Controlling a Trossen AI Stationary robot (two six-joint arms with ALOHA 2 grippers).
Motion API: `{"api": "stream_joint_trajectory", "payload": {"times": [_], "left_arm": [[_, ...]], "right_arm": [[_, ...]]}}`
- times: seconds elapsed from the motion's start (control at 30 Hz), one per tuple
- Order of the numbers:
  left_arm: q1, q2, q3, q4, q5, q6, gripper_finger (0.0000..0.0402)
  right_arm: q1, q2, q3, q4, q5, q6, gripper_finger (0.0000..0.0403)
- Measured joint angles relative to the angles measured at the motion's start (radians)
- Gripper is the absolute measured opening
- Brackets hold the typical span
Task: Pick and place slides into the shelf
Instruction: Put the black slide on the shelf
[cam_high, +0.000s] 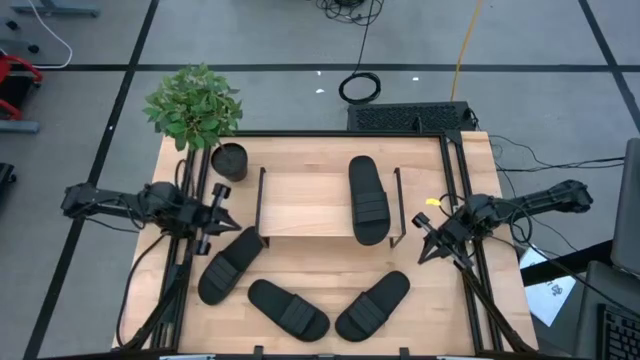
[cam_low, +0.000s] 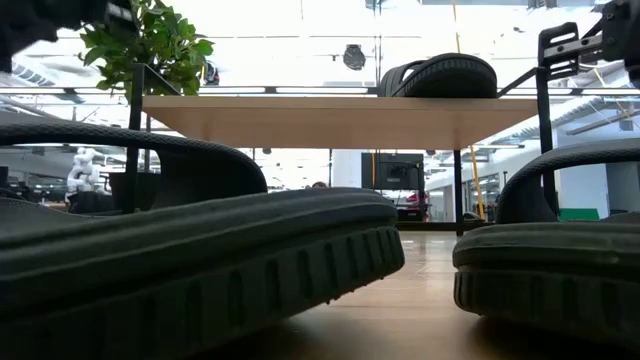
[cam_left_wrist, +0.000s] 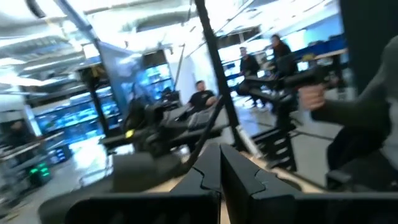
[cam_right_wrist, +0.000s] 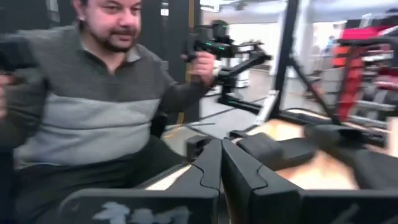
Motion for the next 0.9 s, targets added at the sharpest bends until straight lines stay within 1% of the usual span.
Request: {"api": "stream_joint_trajectory", "payload": {"times": [0.1,0.27,0.37,0.43,0.5,0.63,0.7,0.77,0.83,0.9], "left_arm": [[0.000,0.000,0.082,-0.122,0.025,0.002,0.0008],[0.000,0.004,0.239,-0.427,0.012,0.022,0.0008],[0.000,0.017,0.321,-0.589,-0.004,0.017,0.0008],[0.000,0.035,0.372,-0.660,-0.004,0.005,0.0008],[0.000,0.061,0.415,-0.694,-0.003,-0.042,0.0008],[0.000,0.134,0.513,-0.814,-0.004,-0.084,0.0008],[-0.001,0.188,0.579,-0.895,-0.030,-0.099,0.0008],[-0.001,0.256,0.655,-0.970,-0.056,-0.113,0.0008],[0.000,0.334,0.731,-1.052,-0.052,-0.104,0.0008],[0.000,0.412,0.801,-1.158,-0.038,-0.062,0.0008]], "right_arm": [[-0.001,0.000,0.000,-0.001,0.001,-0.042,0.0000],[0.000,0.000,0.000,-0.001,0.003,-0.094,0.0000],[0.000,0.000,0.000,-0.007,0.002,-0.085,0.0000],[0.000,0.000,0.000,-0.007,0.002,-0.068,0.0000],[0.000,0.000,0.000,-0.008,0.003,-0.069,0.0000],[0.000,0.000,0.000,-0.008,0.014,-0.100,0.0000],[0.000,0.000,0.000,-0.011,0.035,-0.121,0.0000],[0.000,0.000,0.000,-0.013,0.063,-0.142,0.0000],[0.000,0.000,0.000,-0.012,0.093,-0.157,0.0000],[0.000,0.000,0.000,-0.010,0.118,-0.179,0.0000]]}}
